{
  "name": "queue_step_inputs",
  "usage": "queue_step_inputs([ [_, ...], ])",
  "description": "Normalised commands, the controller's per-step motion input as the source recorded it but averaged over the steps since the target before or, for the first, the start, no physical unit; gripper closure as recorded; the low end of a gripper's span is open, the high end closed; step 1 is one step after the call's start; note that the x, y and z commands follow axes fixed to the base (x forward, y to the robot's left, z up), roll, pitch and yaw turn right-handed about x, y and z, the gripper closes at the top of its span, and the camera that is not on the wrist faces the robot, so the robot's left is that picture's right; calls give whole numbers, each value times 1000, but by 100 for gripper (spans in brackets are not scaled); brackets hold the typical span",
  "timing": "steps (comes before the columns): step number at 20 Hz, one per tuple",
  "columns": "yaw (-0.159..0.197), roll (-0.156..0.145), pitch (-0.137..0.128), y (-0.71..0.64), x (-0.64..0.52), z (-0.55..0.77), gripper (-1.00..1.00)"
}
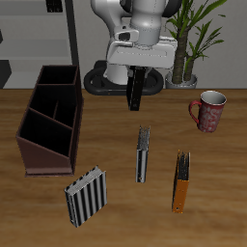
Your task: Place the black book into the right desk caddy's left compartment
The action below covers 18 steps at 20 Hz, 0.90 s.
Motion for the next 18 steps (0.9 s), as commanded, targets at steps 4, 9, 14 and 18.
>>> queue_step_inputs([
  [4,-8,-56,-17,-305,79,137,100],
  [9,49,-57,-7,-329,135,149,100],
  [14,73,-60,-39,-312,68,252,100],
  [18,66,-49,-51,-240,81,310,100],
])
